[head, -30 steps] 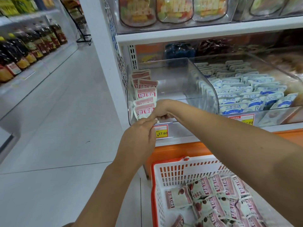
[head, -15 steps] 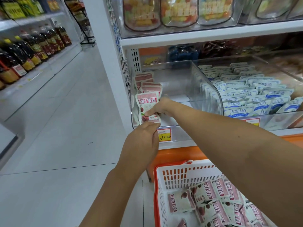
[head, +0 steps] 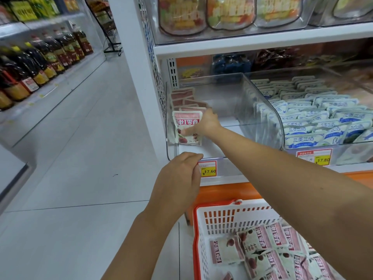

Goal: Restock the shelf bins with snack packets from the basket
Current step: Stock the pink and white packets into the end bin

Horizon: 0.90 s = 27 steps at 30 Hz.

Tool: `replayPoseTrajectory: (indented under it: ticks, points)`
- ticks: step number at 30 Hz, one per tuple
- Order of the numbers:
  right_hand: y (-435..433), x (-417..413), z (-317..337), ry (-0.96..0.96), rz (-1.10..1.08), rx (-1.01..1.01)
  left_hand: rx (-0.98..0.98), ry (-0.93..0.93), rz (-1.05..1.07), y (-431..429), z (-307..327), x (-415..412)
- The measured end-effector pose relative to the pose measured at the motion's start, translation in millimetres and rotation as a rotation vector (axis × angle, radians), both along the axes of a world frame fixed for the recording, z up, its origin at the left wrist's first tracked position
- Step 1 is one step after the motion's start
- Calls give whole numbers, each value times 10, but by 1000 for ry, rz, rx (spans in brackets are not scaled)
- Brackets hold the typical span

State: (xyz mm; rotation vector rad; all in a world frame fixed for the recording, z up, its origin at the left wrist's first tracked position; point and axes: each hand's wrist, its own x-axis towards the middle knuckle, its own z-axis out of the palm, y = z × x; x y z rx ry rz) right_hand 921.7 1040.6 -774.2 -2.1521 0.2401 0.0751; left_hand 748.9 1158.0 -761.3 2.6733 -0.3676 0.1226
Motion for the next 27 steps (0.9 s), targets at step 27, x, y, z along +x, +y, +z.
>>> replayPoseTrajectory:
  ticks: [27]
  points:
    - [-38,-265,191,153,214,-79,-16,-21,9,-1,-44,-17]
